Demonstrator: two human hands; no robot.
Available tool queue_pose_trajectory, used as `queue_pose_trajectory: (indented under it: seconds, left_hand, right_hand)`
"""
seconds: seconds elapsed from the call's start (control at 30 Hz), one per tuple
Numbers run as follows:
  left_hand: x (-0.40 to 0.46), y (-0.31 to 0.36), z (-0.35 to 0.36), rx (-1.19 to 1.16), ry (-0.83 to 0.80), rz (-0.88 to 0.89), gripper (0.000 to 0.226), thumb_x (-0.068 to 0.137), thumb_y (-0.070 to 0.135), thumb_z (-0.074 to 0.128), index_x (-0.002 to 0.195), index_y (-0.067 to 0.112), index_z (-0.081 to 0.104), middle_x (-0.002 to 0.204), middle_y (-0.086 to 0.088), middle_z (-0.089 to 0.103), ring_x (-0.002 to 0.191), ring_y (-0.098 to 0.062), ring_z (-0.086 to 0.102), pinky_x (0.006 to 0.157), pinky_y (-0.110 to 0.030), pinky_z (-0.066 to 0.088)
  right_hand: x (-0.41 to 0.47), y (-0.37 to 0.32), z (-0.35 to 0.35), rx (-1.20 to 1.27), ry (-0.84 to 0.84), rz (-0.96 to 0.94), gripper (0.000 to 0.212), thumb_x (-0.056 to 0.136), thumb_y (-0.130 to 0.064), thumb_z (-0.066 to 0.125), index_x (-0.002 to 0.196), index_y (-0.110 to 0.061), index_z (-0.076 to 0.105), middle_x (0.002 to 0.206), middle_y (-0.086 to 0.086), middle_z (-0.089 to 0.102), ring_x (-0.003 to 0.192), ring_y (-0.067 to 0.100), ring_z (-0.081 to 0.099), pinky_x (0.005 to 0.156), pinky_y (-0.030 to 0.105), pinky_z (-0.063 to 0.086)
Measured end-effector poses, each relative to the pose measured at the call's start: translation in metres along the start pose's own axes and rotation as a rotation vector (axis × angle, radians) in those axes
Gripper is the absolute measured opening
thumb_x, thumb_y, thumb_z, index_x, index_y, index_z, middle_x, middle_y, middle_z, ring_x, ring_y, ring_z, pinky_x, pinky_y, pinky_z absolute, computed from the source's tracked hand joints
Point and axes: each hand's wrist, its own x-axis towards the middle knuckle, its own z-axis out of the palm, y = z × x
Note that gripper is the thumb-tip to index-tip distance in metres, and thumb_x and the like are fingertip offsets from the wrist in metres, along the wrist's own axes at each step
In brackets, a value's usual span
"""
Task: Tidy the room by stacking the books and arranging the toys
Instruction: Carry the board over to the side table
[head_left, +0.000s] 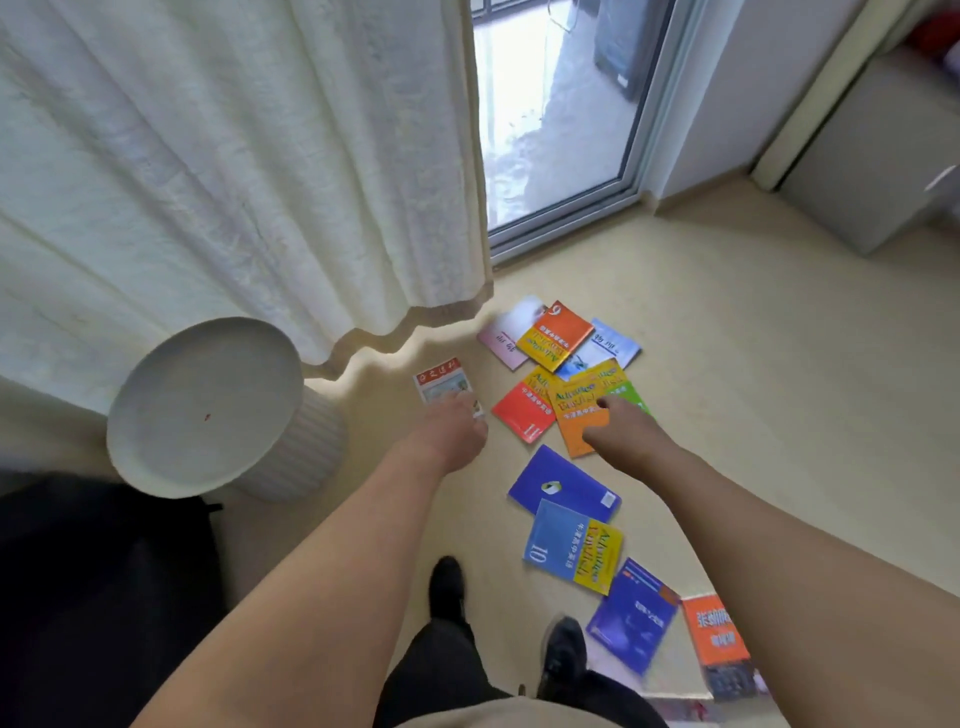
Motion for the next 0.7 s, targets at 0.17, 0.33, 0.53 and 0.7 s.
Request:
queue_pose_trajectory:
  seconds: [0.17,0.33,0.53,0.7]
  left_hand:
    - [-0.005,0.052,0.026,0.100,-0.004,0.065,0.045,0.102,0.029,0.038,0.143,0.015,0.045,0.144,-0.010,0.049,0.129,-0.030,0.049,0.104,-0.043,0.041]
    - [0.017,0.052,0.029,0.127,-0.043,0.020,0.047,0.101,0.030,0.037,0.143,0.012,0.045,0.144,-0.014,0.049,0.130,-0.032,0.048,0.107,-0.045,0.042]
    - [0.056,0.097,0.017,0.067,-0.026,0.086,0.040,0.102,0.028,0.039,0.136,0.010,0.051,0.135,-0.014,0.054,0.121,-0.030,0.053,0.100,-0.042,0.046]
    - [0.079,0.148,0.031,0.040,-0.067,0.140,0.036,0.102,0.030,0.040,0.128,0.010,0.056,0.126,-0.011,0.058,0.111,-0.026,0.057,0.091,-0.038,0.048]
  right_hand:
    - [0.002,0.044,-0.030,0.008,0.025,0.018,0.051,0.090,-0.015,0.055,0.139,-0.009,0.044,0.130,0.014,0.055,0.089,0.020,0.050,0.073,0.028,0.041]
    - [0.013,0.049,-0.042,0.016,0.033,0.021,0.048,0.090,-0.012,0.053,0.137,-0.007,0.045,0.131,0.015,0.056,0.105,0.027,0.058,0.083,0.035,0.049]
    - [0.036,0.060,-0.075,-0.003,0.061,0.056,0.062,0.090,-0.018,0.055,0.148,-0.014,0.035,0.147,0.011,0.043,0.127,0.025,0.048,0.083,0.027,0.038]
    - [0.050,0.095,-0.123,0.011,0.113,0.109,0.061,0.089,-0.017,0.054,0.147,-0.013,0.037,0.148,0.012,0.041,0.129,0.026,0.046,0.089,0.028,0.038]
